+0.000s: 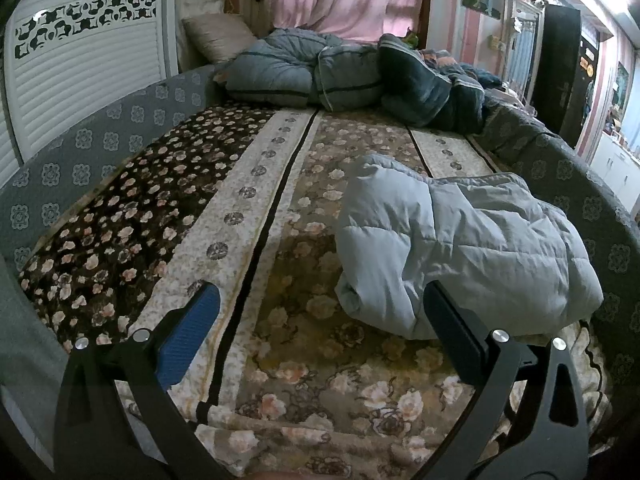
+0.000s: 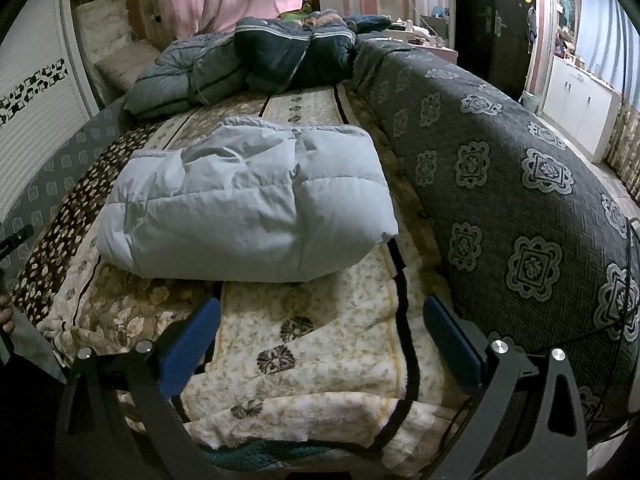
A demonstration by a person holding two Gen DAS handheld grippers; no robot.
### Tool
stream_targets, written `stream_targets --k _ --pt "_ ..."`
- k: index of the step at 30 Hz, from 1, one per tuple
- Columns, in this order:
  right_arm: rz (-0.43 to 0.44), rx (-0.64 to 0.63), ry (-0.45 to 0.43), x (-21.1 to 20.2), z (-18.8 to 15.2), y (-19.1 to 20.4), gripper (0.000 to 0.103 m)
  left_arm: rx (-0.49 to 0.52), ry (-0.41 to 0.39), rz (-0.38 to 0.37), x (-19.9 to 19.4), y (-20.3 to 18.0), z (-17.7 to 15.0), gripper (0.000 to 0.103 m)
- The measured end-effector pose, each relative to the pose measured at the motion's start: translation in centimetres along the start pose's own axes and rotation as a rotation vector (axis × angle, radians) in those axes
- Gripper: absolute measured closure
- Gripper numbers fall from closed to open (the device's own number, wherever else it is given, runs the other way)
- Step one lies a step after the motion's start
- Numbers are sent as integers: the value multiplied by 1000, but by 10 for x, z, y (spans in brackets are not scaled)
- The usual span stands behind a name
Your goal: Fold large clothes
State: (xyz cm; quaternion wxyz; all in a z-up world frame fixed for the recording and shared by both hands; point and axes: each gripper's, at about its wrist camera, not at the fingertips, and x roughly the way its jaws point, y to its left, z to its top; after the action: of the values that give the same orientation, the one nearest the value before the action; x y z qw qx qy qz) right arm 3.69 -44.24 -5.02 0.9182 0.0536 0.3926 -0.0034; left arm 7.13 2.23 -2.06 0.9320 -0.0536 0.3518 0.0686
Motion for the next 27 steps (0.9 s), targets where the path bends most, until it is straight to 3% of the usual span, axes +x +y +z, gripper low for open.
stream_targets --k 27 --pt "-2 -2 4 -1 -1 1 2 -7 21 -20 5 3 2 3"
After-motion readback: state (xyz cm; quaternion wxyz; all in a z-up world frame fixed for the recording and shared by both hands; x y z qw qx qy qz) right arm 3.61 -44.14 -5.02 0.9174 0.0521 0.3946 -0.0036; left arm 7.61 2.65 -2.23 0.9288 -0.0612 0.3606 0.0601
